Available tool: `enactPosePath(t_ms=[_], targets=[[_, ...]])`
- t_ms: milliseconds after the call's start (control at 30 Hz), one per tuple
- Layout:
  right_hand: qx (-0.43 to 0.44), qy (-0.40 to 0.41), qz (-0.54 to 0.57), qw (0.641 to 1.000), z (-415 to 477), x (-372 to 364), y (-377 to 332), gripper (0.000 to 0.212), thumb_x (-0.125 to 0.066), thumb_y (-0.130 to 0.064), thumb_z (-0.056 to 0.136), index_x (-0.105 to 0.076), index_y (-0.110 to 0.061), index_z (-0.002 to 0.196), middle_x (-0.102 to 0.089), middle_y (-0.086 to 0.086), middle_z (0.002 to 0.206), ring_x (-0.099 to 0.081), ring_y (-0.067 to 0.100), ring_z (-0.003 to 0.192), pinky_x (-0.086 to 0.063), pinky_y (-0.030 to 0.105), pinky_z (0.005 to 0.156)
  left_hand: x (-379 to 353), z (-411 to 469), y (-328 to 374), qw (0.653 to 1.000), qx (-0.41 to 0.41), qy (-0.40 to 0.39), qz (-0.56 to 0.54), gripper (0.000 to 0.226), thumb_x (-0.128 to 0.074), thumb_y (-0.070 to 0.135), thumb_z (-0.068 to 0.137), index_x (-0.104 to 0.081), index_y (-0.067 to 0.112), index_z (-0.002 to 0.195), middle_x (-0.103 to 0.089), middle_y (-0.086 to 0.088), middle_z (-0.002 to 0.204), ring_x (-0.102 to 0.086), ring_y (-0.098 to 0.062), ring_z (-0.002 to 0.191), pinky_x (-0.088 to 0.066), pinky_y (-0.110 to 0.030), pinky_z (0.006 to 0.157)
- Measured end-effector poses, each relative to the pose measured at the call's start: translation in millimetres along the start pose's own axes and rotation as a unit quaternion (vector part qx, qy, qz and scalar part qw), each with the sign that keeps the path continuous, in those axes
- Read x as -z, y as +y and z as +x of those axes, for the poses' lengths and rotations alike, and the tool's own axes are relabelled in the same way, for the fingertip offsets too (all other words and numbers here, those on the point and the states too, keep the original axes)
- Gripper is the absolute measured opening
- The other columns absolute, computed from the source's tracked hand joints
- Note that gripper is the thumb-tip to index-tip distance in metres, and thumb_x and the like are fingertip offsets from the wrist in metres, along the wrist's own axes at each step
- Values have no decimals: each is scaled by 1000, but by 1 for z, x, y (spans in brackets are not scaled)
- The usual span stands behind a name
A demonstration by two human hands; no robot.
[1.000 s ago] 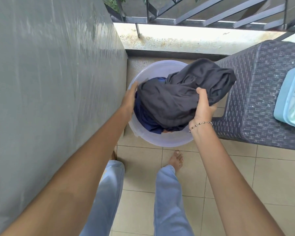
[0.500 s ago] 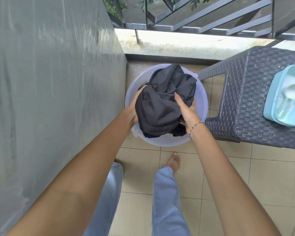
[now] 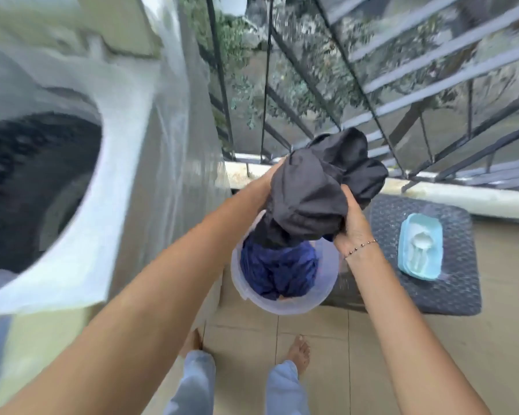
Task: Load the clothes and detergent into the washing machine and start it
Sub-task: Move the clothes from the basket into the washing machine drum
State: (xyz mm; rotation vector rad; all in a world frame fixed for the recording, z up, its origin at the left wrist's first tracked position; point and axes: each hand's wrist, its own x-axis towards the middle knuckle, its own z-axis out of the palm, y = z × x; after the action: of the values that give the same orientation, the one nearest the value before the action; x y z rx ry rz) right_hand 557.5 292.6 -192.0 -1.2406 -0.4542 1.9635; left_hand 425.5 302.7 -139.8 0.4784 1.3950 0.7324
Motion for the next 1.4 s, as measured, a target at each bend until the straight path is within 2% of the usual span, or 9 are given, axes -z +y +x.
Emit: enactPosePath(t_ms=[100,267,667,967,1067,1133,1267,1333,1400], targets=[[40,33,-6,999,-24,-37,-32,33,-52,-32,93,-71,-23,67,-71,-9,61,-67,8,55,-49,14,45,17,-1,34,999,-36,33,14,44,-29,8,103,-38,9,60,-43,-7,32,-41,-18,50,-36,-13,35],[105,-4,0,994,-70,-105,-58,26,-53,-32,92,-72,-23,76,-74,-5,69,-70,11,62,-55,20,52,70,-47,85,991,-104,-8,82,39,-41,47,95,-62,15,87,-63,-4,80,-58,-21,75,-49,-27,67],[92,-77,-14,993,-132,-280,-21,29,-65,-36,82,-72,-15,101,-74,5,91,-69,23,86,-56,29,70,233,-243,139,973,-113,-25,199,78,-33,91,68,-54,41,124,-58,5,133,-55,-26,122,-46,-60,94],[39,-234,-103,966,-150,-353,31,46,-68,-37,81,-66,-13,119,-67,9,121,-62,24,114,-48,40,101,328,-291,86,985,-175,11,0,15,-68,31,77,-71,17,80,-74,3,75,-68,-10,71,-53,-15,60],[59,-310,-237,919,-150,-344,38,54,-75,-43,72,-61,-21,119,-67,-2,119,-62,14,111,-49,36,99,359,-301,89,976,-193,100,-8,16,-55,23,92,-65,11,90,-75,4,70,-71,-10,64,-54,-15,56],[118,-290,-469,826,-139,-331,42,70,-84,-48,57,-54,-32,119,-65,-7,118,-61,9,111,-49,31,99,373,-308,91,972,-199,121,-5,14,-53,20,93,-64,11,90,-75,3,69,-71,-10,61,-55,-16,53],[199,-126,-888,395,-98,-306,56,78,-70,-51,68,-45,-23,136,-48,2,136,-29,28,138,-23,44,114,393,-314,90,970,-196,142,-15,14,-52,16,94,-62,9,88,-74,3,64,-70,-9,56,-52,-16,48],[256,-84,-877,398,-96,-307,57,36,-58,-22,83,-63,-20,118,-59,5,114,-37,29,130,-29,33,107,402,-314,87,969,-189,157,2,11,-55,16,92,-62,9,94,-75,1,71,-71,-11,61,-54,-18,53],[288,-32,-817,498,-100,-318,53,25,-55,-12,80,-69,-18,99,-66,9,92,-56,33,108,-43,30,87,411,-310,85,969,-184,164,34,17,-58,14,90,-62,9,106,-74,-6,90,-71,-19,78,-55,-26,69]])
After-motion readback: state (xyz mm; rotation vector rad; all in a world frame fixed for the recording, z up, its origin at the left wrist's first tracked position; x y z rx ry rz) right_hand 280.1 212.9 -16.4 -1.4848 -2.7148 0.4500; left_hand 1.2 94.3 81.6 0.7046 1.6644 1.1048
